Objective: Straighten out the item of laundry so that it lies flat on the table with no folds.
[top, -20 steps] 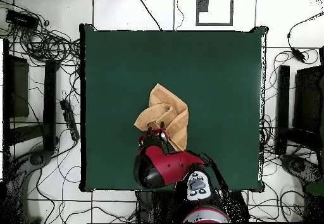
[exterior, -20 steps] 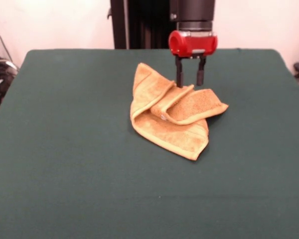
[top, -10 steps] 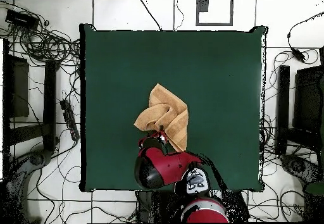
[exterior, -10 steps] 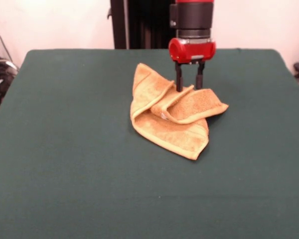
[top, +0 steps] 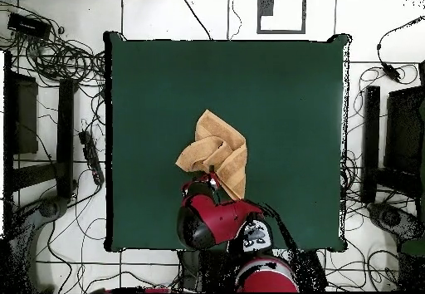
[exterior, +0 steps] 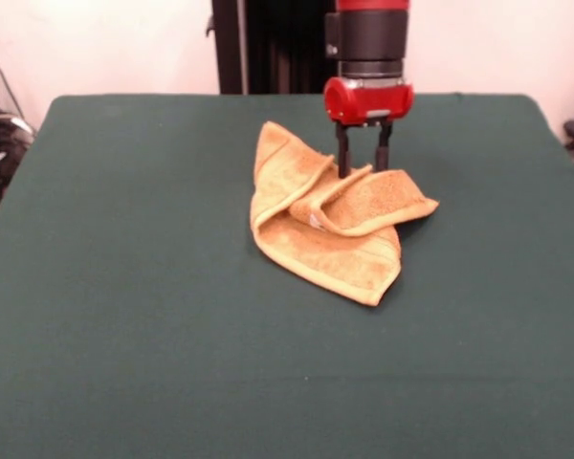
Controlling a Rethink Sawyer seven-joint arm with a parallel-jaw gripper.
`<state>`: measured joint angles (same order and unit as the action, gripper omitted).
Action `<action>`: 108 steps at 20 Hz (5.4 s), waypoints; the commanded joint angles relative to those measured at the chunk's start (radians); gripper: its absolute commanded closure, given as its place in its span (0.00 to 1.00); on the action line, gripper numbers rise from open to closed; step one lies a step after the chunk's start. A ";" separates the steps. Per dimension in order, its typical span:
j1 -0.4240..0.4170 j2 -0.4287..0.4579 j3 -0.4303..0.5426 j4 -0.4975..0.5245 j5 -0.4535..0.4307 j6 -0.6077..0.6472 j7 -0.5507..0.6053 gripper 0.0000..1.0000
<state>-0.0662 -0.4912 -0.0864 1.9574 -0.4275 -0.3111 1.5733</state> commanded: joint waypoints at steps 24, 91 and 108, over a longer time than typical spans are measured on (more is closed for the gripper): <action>0.098 0.035 -0.058 -0.105 0.067 -0.183 0.142 1.00; 0.098 0.059 -0.047 -0.103 0.095 -0.307 0.164 0.00; 0.108 0.068 -0.058 -0.107 0.113 -0.325 0.154 1.00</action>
<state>0.0151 -0.4310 -0.1874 1.9296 -0.3958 -0.6150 1.5733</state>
